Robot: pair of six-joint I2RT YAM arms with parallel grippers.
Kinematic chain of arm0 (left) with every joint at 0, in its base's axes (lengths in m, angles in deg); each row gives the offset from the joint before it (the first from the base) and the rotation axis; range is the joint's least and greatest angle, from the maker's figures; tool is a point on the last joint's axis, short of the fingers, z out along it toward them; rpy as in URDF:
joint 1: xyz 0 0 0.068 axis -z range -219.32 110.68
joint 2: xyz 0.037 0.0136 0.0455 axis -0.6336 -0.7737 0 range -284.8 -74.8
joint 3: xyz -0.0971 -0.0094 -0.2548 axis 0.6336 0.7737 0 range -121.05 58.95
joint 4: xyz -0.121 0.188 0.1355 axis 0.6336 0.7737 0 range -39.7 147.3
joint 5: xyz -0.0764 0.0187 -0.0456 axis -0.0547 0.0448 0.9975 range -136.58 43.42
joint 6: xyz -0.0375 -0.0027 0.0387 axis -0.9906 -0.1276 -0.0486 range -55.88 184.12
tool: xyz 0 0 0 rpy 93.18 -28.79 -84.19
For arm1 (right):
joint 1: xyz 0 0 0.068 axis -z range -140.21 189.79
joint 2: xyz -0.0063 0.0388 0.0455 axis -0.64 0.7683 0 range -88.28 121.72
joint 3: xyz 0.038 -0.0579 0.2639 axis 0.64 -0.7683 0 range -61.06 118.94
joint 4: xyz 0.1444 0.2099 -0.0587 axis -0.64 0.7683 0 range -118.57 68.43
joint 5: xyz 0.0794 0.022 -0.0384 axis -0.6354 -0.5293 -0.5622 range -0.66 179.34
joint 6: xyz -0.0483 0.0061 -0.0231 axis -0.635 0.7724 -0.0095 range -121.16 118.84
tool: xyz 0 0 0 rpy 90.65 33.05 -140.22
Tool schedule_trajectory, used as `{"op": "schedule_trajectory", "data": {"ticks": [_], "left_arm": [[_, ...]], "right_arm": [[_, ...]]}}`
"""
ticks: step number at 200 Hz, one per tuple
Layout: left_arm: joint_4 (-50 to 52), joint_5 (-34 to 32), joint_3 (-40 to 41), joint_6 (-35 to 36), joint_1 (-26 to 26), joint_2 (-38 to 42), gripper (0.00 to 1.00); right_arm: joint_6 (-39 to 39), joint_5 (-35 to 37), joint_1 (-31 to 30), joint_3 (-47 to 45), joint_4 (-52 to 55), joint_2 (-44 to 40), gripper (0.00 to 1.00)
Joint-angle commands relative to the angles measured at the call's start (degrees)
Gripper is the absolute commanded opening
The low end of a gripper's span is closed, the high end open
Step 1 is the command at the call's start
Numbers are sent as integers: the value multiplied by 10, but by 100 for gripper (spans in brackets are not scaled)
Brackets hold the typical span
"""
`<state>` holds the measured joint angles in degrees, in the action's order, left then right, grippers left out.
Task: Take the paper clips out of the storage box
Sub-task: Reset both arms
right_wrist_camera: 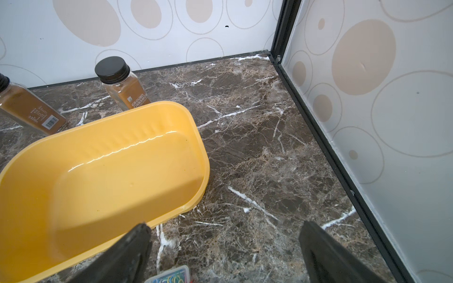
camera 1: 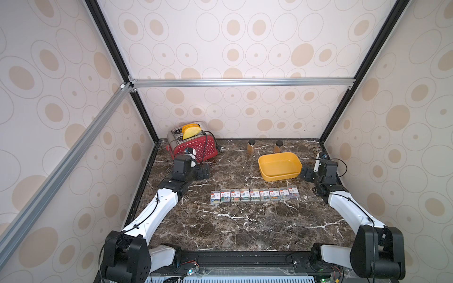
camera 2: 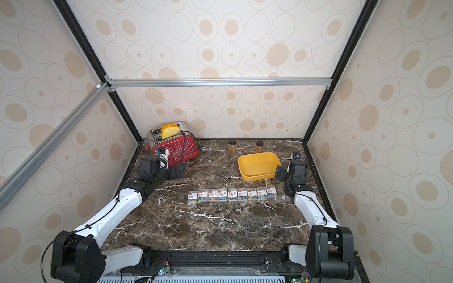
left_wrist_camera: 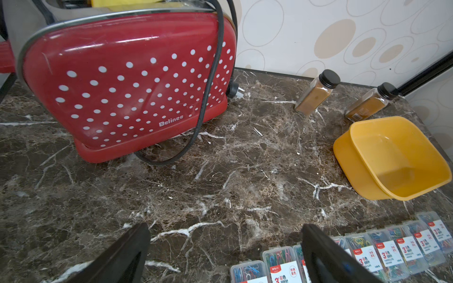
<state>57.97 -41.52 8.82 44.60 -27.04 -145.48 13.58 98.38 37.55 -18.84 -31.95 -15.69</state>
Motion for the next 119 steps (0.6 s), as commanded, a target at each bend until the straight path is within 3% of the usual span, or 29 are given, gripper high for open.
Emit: {"op": "schedule_trajectory", "data": {"ticks": [1,46,74,93,119], "left_arm": [[-29,-8,6,-5,-18,1,99],[-47,-17,17,-1,-40,-5,99],[-62,-30,26,7,-48,-9,99],[-63,-33,27,10,-53,-13,99],[-60,-43,31,23,-58,-6,99]], "right_arm": [[-15,22,-1,-12,-44,8,100],[-30,61,13,-40,-111,21,100],[-25,41,14,-38,-164,61,100],[-67,50,14,-21,-172,92,100],[-82,63,22,-11,-85,78,100]]}}
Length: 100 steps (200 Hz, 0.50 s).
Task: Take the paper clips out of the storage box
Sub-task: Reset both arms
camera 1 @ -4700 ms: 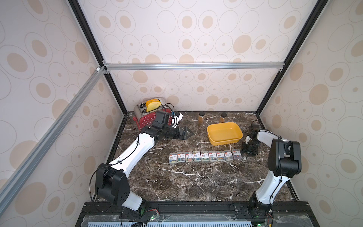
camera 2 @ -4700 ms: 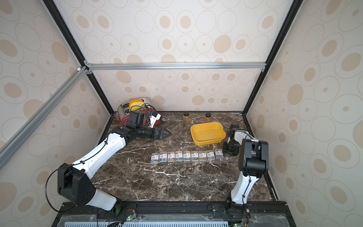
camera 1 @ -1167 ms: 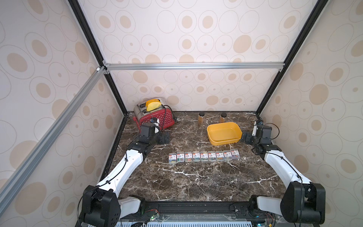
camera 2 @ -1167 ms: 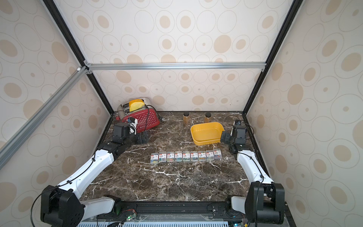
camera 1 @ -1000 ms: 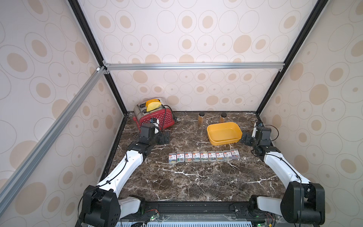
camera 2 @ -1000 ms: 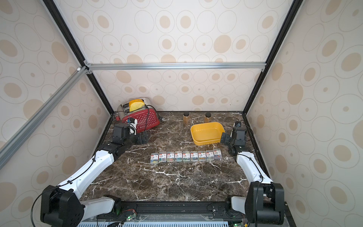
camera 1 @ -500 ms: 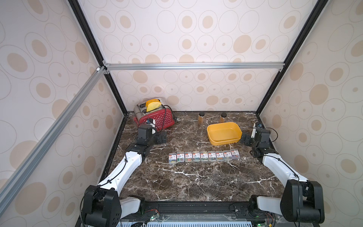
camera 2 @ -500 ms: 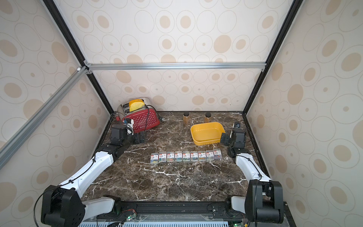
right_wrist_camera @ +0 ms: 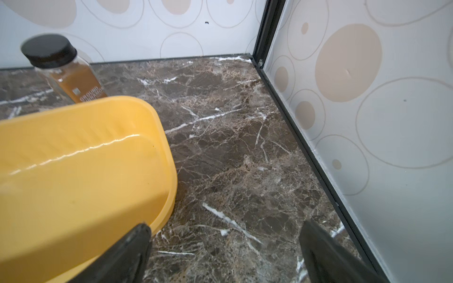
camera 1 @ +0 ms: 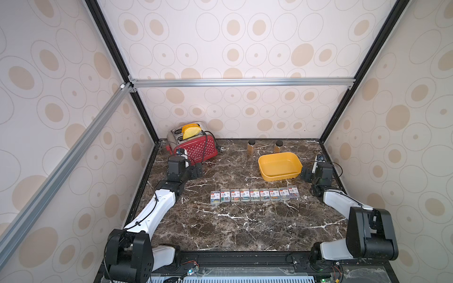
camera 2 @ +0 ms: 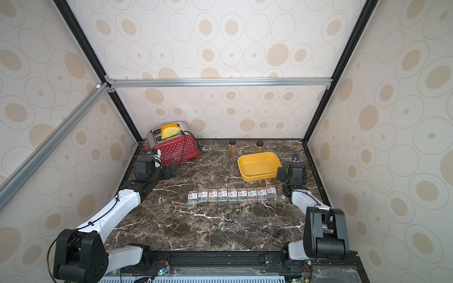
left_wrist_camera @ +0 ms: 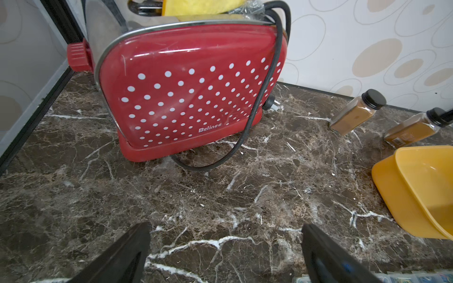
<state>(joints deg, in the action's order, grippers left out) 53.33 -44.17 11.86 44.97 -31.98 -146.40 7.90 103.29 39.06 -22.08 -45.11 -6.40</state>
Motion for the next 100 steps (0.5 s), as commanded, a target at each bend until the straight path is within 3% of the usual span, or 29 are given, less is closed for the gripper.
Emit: {"op": "schedule_trajectory", "data": {"ticks": [1,21,56,100], "left_arm": [[-14,-17,1,20,-10,4,99],[-20,-17,8,22,-23,1,99],[-31,-27,10,41,-31,-13,99],[-62,-31,7,52,-52,-33,99]], "right_arm": [[-26,14,7,20,49,-17,100],[-18,15,8,-19,42,-35,100],[-50,8,8,-100,-128,-23,100],[-66,-21,3,-143,-235,21,100]]}}
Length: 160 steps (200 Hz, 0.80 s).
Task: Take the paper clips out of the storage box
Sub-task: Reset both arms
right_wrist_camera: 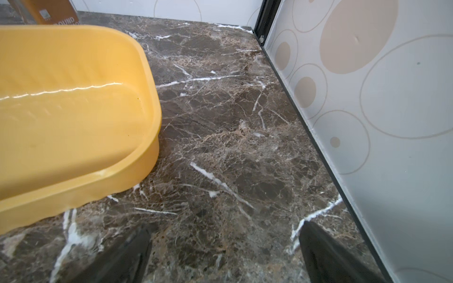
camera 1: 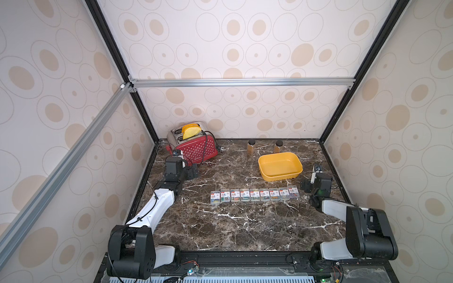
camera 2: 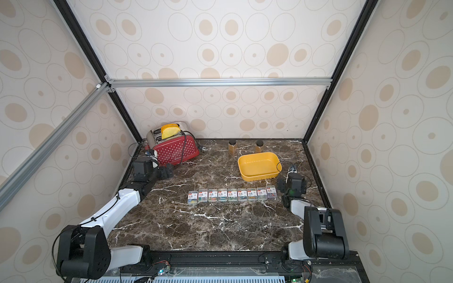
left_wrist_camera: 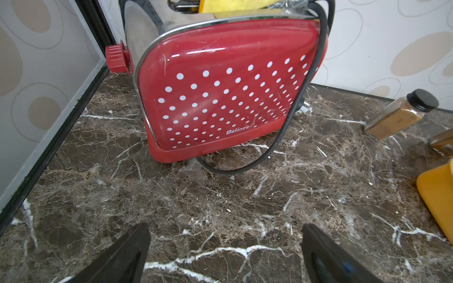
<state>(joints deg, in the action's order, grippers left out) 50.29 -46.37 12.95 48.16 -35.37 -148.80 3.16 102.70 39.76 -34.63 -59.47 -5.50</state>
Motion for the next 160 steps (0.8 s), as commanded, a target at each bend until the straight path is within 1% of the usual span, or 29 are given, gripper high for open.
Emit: {"op": "schedule_trajectory", "data": {"ticks": [1,18,33,51,77,108,131,142,160], "left_arm": [[-31,-9,-4,20,-19,-9,99],[-35,-7,-4,28,-31,-13,99],[-42,-10,1,39,-41,-13,99],[-65,-13,15,51,-54,-15,99],[-116,-11,39,58,-70,-30,99],[-126,-30,44,113,-83,-56,99],[-183,-11,69,98,-102,-73,99],[-216,-2,80,94,-105,-88,99],[-239,4,93,98,-105,-104,99]], "right_arm": [[-19,-15,-5,-18,-93,12,100],[-31,-28,-10,-37,-141,28,100],[-59,-54,-20,-54,-205,53,100],[-82,-91,-25,-32,-158,52,100],[-75,-87,-24,-26,-146,53,100],[-75,-88,-24,-25,-145,51,99],[-75,-87,-24,-26,-145,51,100],[-75,-89,-24,-26,-144,51,99],[-76,-88,-24,-26,-144,51,100]]}}
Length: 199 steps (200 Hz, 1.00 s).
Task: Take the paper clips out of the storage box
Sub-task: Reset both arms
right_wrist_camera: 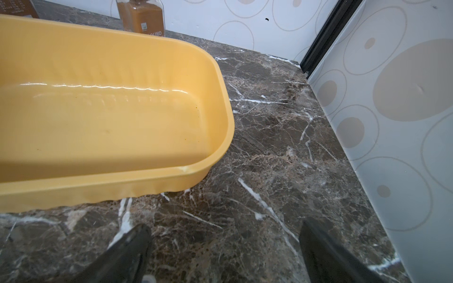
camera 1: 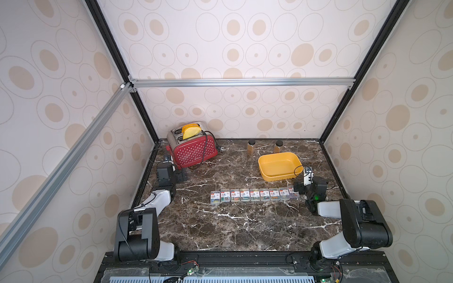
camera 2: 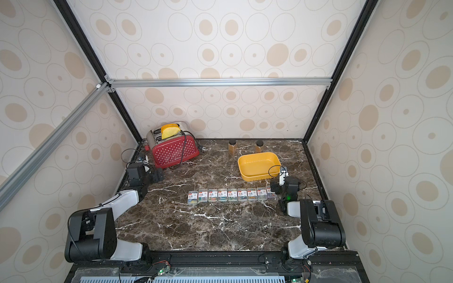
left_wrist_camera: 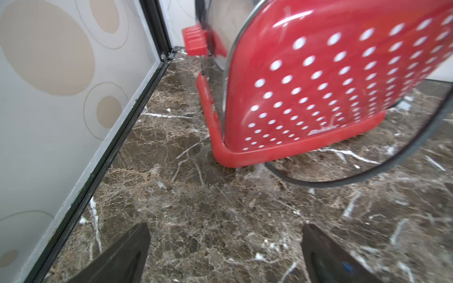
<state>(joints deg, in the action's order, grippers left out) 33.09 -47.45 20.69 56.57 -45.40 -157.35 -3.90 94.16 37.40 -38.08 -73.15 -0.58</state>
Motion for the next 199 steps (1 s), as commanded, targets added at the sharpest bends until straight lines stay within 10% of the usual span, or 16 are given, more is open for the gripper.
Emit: {"op": "schedule_trajectory", "data": {"ticks": [1,199], "left_arm": [[-69,15,17,14,-4,-18,99],[-285,98,131,46,-5,-35,99]], "right_arm": [[-5,-3,0,9,-7,1,100],[-4,-4,0,8,-10,2,100]]}}
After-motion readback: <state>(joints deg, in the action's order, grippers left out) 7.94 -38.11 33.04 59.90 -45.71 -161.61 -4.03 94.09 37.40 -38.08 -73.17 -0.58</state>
